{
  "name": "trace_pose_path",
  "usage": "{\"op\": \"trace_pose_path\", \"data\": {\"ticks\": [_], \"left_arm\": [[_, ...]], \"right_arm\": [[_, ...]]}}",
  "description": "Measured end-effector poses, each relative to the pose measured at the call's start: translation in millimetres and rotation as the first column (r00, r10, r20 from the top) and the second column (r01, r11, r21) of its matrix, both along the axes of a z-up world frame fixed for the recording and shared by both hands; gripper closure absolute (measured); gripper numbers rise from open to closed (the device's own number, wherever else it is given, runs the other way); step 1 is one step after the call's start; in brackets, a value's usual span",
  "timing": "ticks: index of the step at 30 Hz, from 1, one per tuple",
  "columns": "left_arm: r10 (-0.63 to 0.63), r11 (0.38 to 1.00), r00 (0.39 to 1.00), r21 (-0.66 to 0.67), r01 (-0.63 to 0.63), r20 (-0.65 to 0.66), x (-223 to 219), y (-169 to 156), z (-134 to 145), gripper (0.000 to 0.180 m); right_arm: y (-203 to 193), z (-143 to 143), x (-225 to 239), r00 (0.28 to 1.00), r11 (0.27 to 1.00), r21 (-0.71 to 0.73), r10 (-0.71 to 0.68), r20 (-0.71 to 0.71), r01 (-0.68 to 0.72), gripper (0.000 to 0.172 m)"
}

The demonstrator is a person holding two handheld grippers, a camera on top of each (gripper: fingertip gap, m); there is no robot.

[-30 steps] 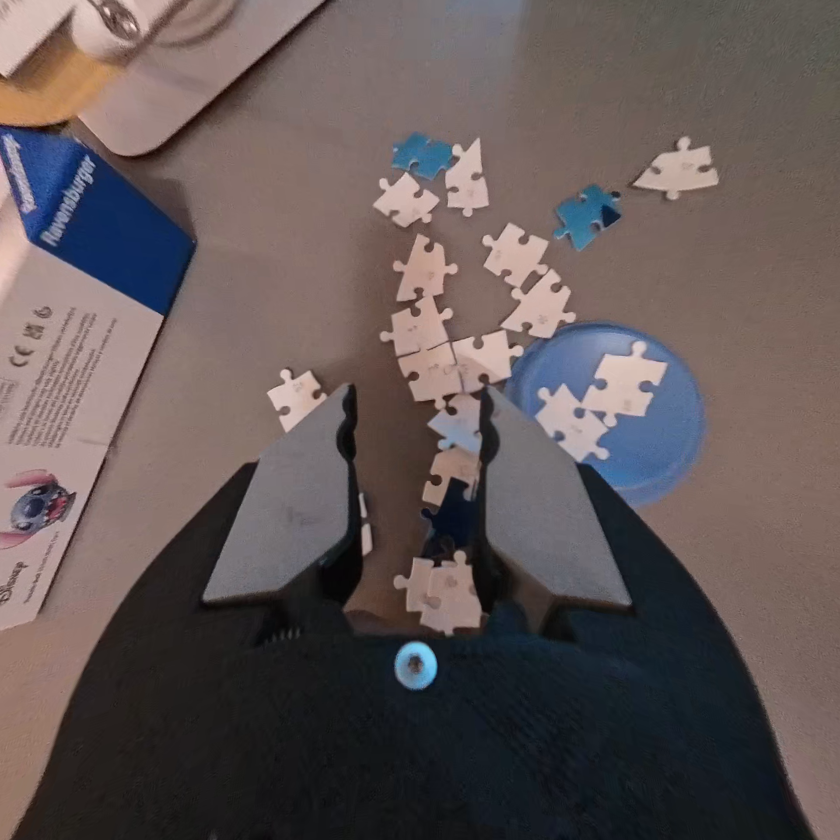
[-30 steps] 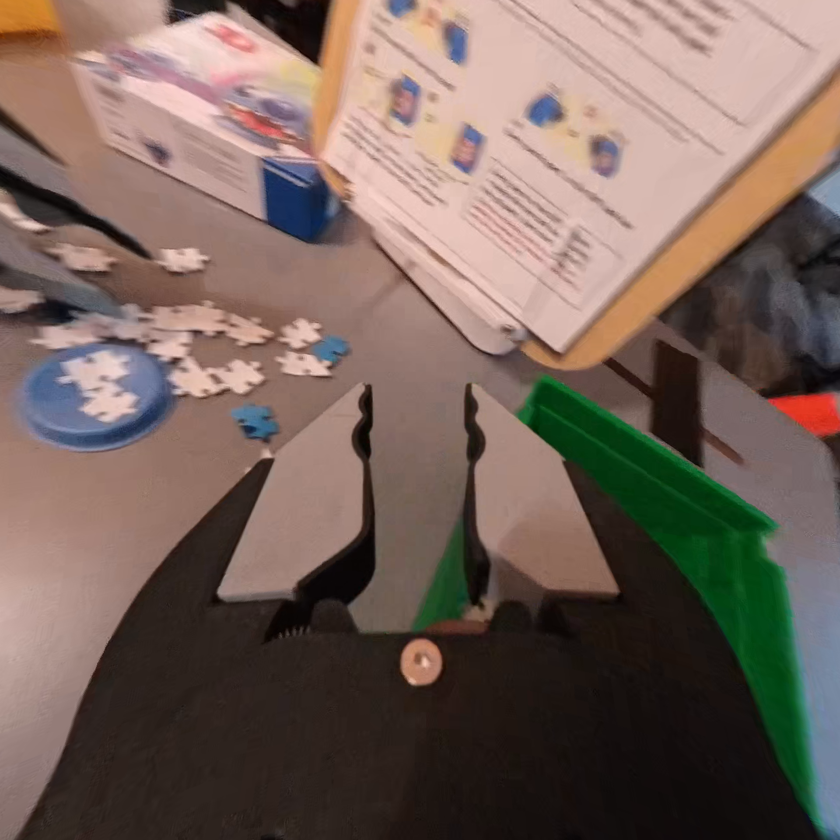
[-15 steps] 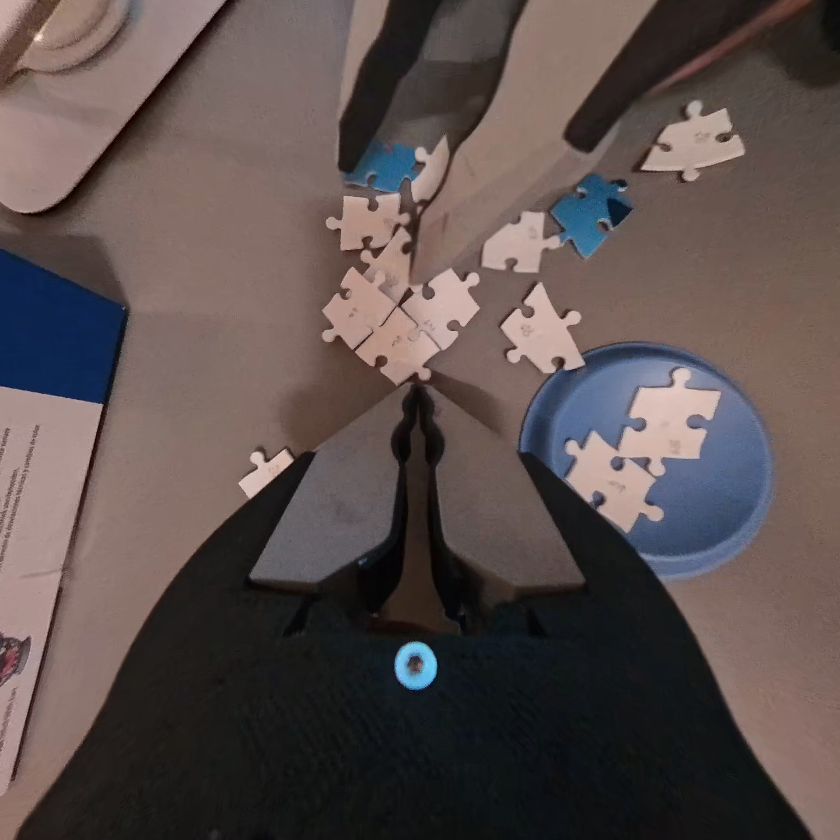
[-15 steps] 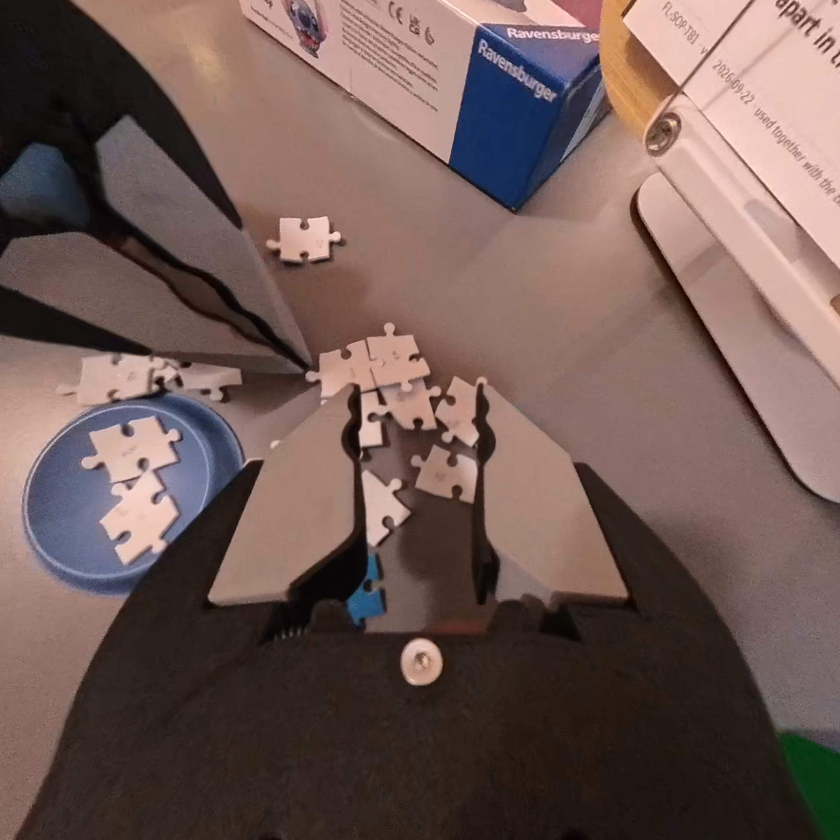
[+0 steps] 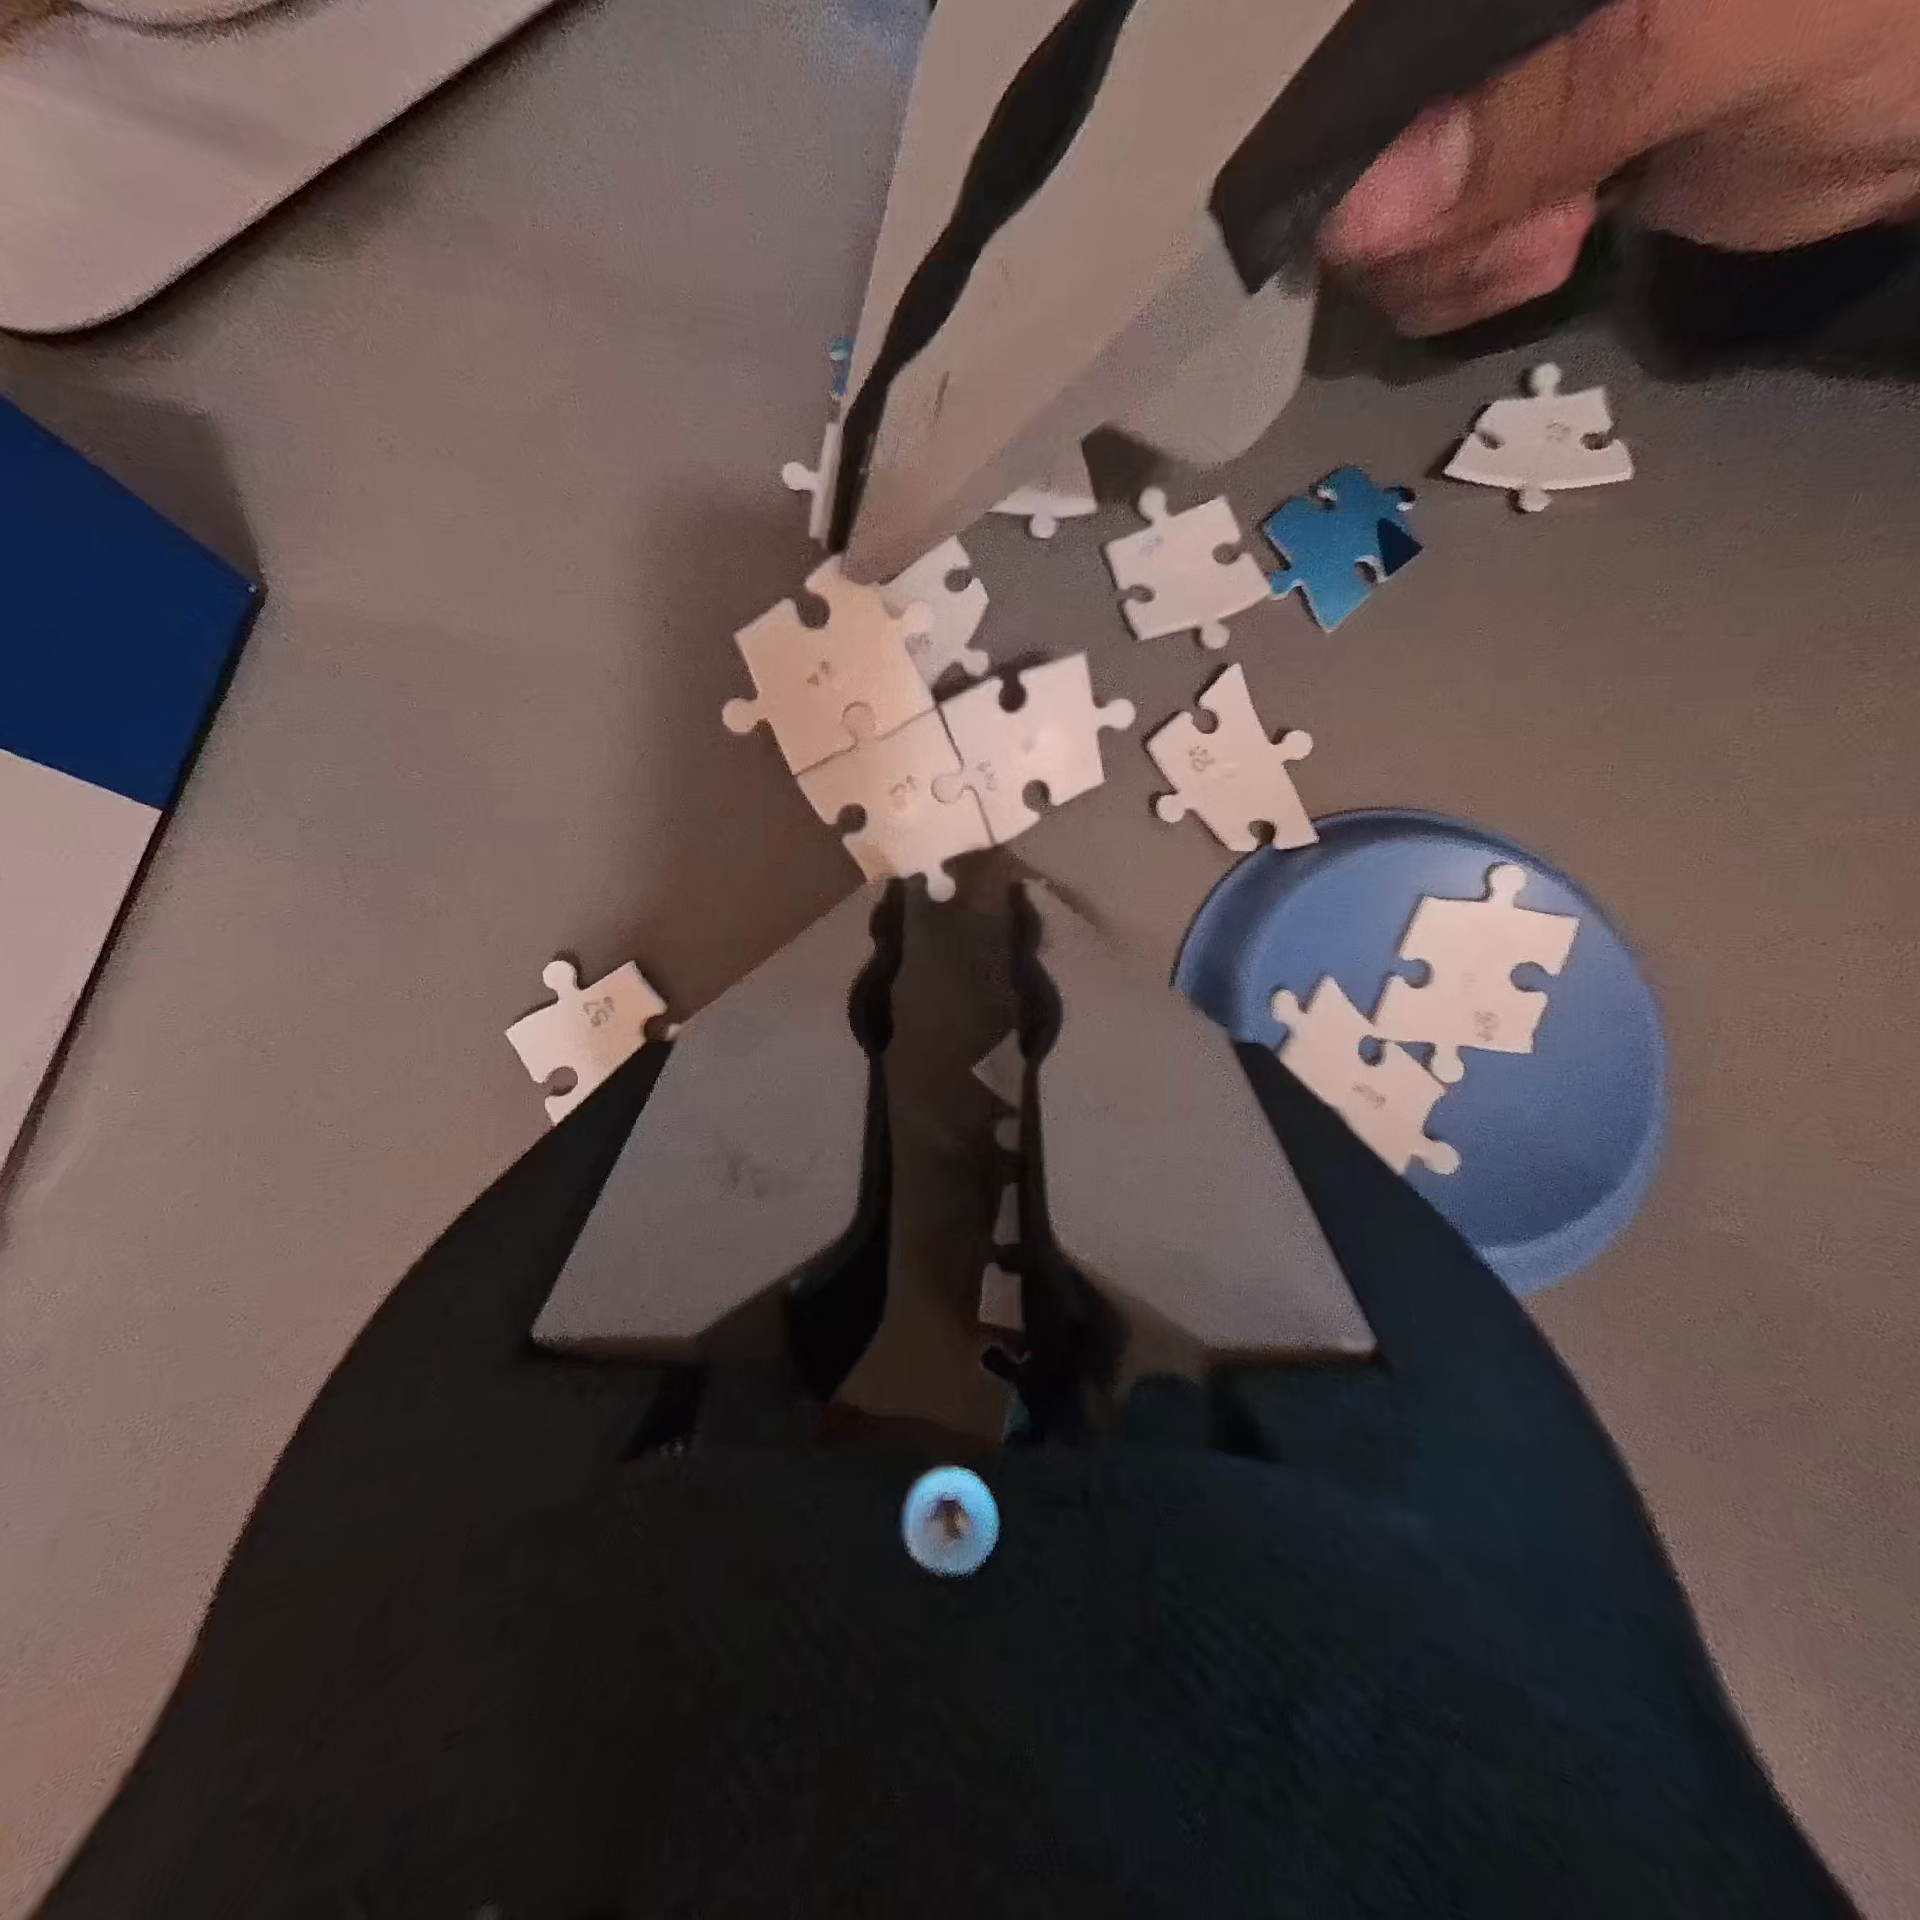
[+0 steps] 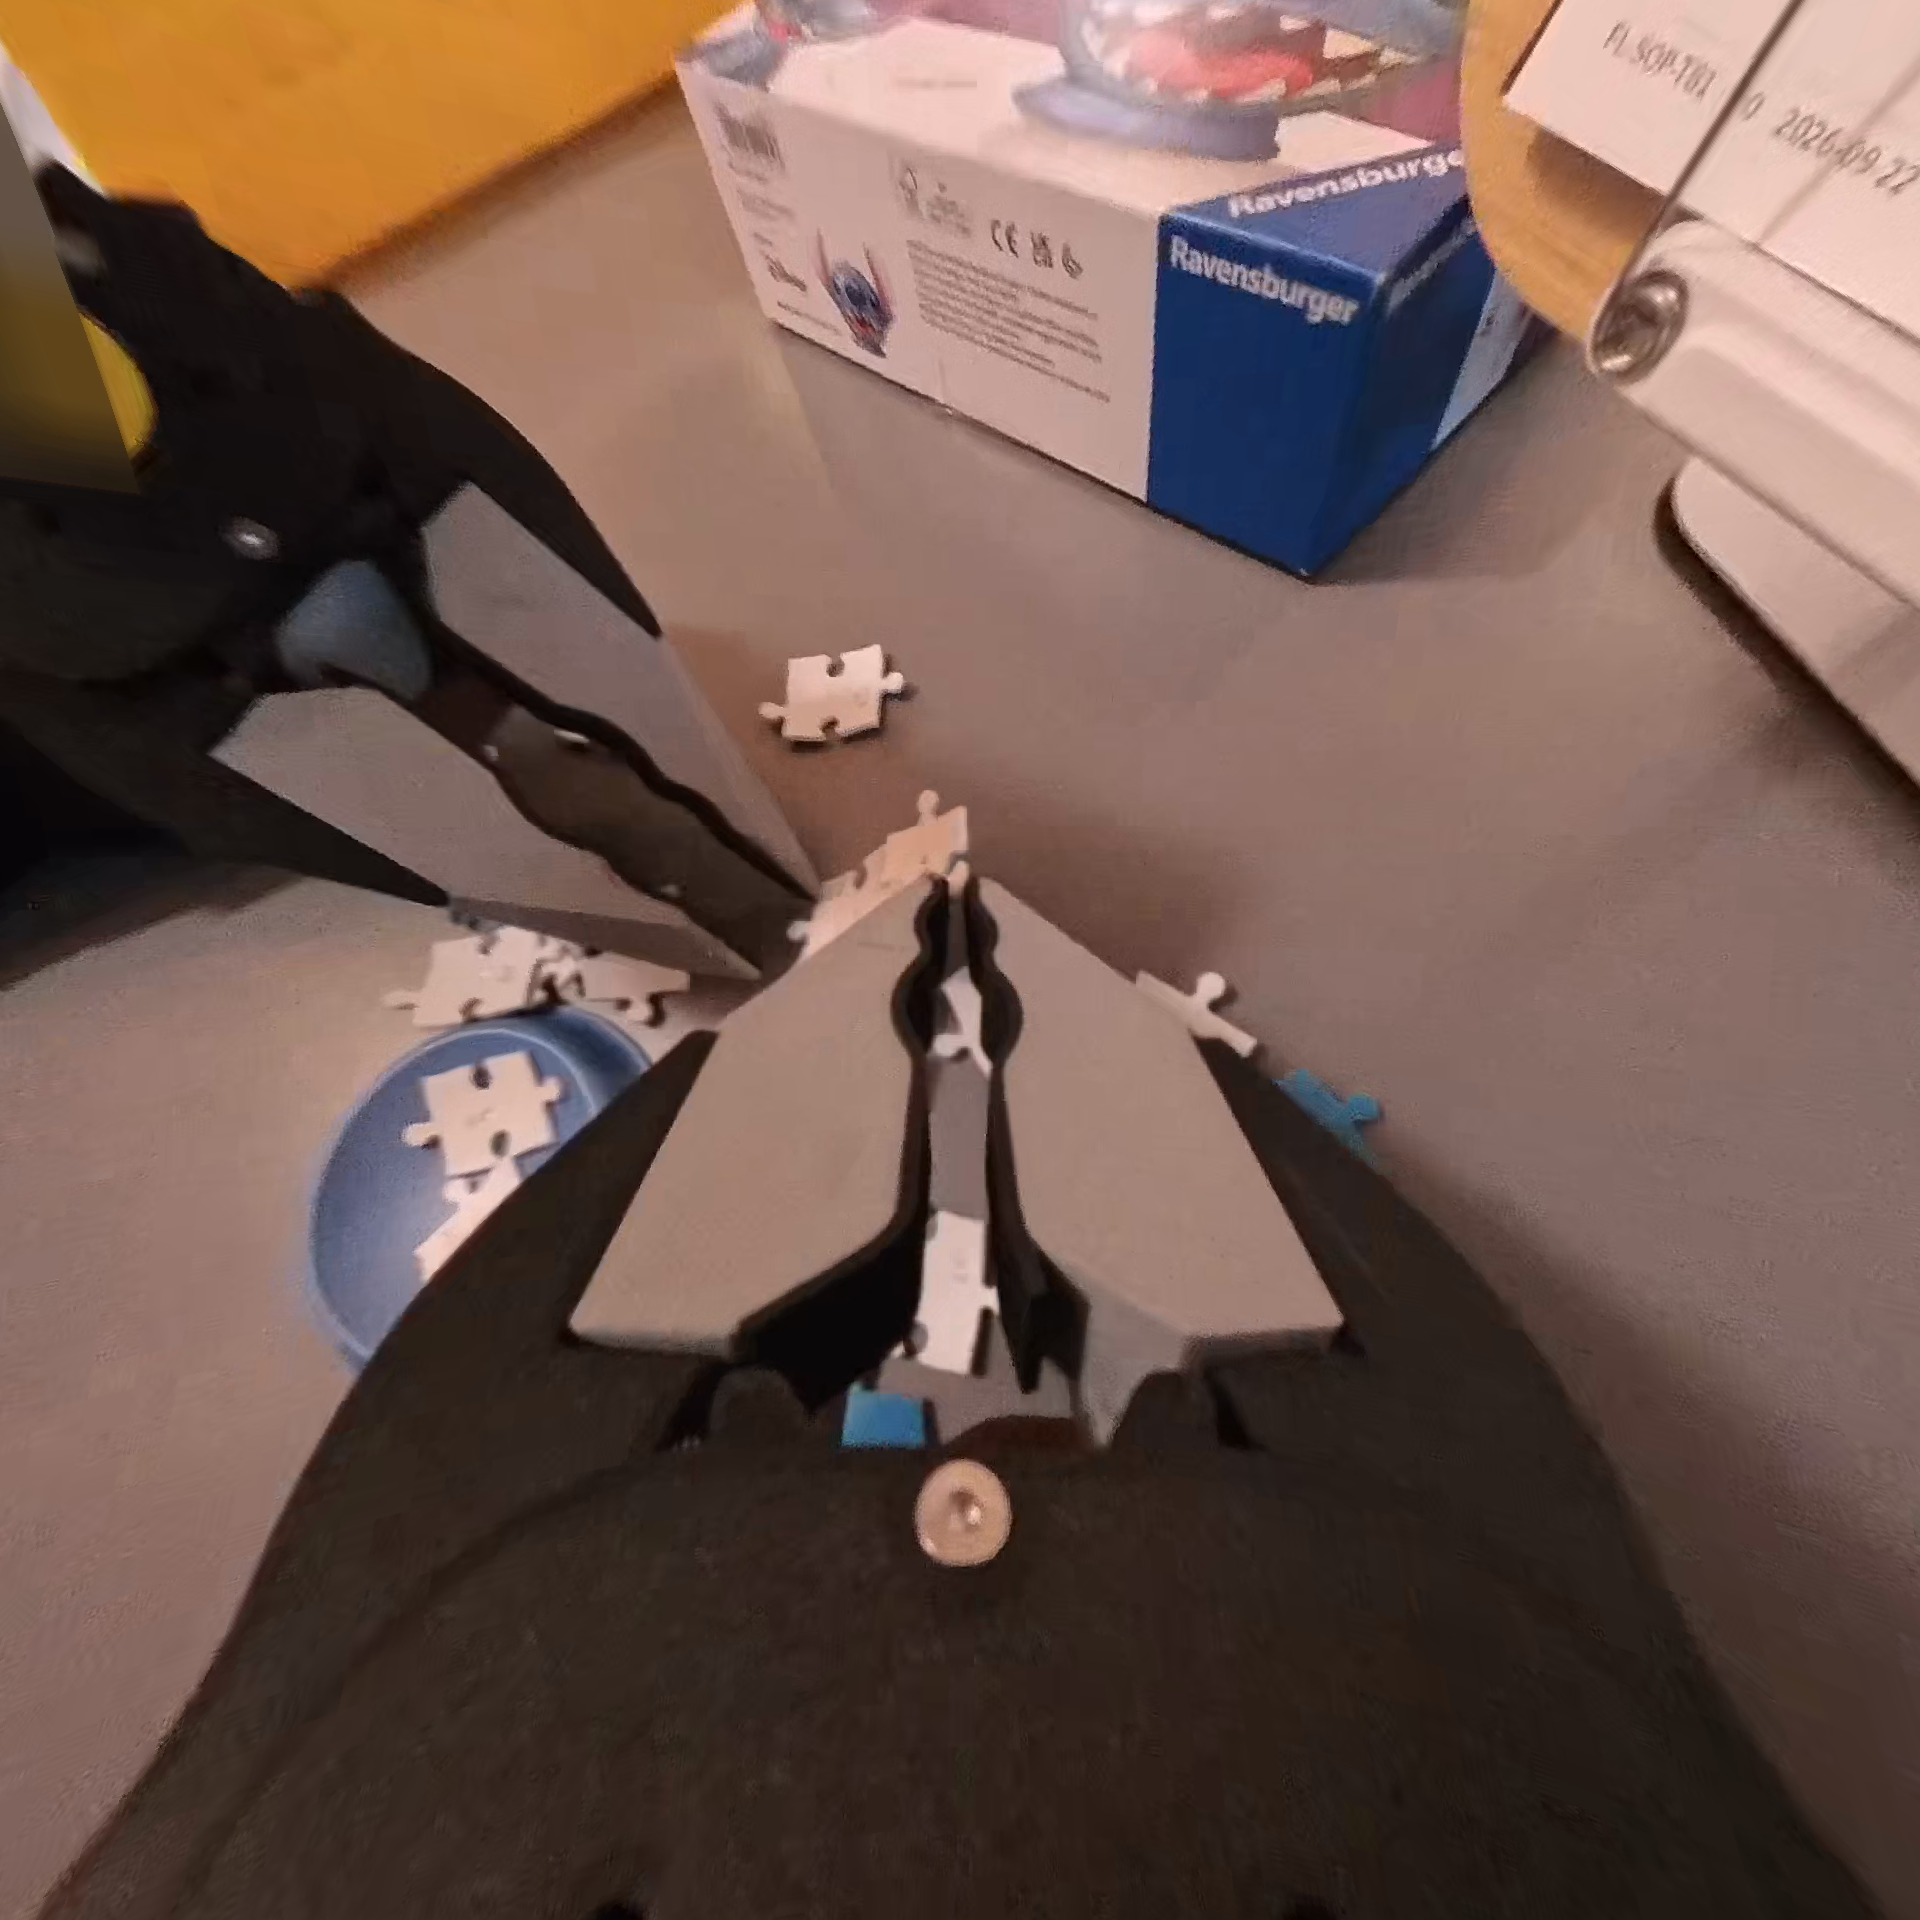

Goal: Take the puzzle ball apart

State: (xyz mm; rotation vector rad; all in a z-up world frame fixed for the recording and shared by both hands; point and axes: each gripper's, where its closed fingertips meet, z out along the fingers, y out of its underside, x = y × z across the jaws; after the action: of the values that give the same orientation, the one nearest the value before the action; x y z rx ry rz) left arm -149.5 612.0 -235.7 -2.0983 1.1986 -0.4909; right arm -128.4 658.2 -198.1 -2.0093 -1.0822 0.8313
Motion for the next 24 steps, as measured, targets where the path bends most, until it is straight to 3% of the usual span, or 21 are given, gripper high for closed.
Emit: {"op": "trace_pose_path", "data": {"ticks": [4,8,9,12,17,19,21,22,23,24], "left_arm": [[0.023,1.000,1.000,-0.007,-0.023,0.003,-6,3,-1,0.150],[-0.015,1.000,1.000,0.002,0.015,0.024,2,-1,-1,0.139],[-0.037,0.999,0.998,-0.007,0.037,0.049,8,-4,1,0.141],[-0.043,0.999,0.992,0.005,0.043,0.118,16,-3,12,0.179],[-0.075,0.997,0.982,0.048,0.068,0.173,21,-3,26,0.180],[-0.081,0.996,0.982,0.062,0.071,0.169,22,-3,29,0.180],[-0.102,0.991,0.981,0.098,0.087,0.165,23,-3,33,0.180],[-0.114,0.988,0.980,0.123,0.094,0.164,25,-3,36,0.180],[-0.133,0.983,0.979,0.149,0.110,0.156,26,-4,38,0.180],[-0.118,0.977,0.985,0.190,0.092,0.127,24,-2,40,0.180]], "right_arm": [[-12,8,2,0.995,0.998,-0.047,0.034,-0.092,-0.039,0.172],[-20,8,-2,0.994,0.997,-0.046,0.062,-0.088,-0.066,0.172],[-22,10,-4,0.993,0.996,-0.044,0.068,-0.096,-0.073,0.172],[-28,22,-8,0.984,0.995,-0.044,0.085,-0.158,-0.093,0.172],[-35,36,-2,0.971,0.991,-0.027,0.121,-0.206,-0.130,0.172],[-41,37,-2,0.969,0.986,0.005,0.167,-0.184,-0.169,0.153],[-49,32,-4,0.961,0.975,0.001,0.220,-0.167,-0.223,0.148],[-52,30,-6,0.960,0.972,-0.008,0.230,-0.161,-0.234,0.150],[-49,28,-7,0.963,0.975,-0.004,0.217,-0.159,-0.220,0.167],[-48,29,-7,0.965,0.978,-0.016,0.200,-0.173,-0.206,0.170]]}}
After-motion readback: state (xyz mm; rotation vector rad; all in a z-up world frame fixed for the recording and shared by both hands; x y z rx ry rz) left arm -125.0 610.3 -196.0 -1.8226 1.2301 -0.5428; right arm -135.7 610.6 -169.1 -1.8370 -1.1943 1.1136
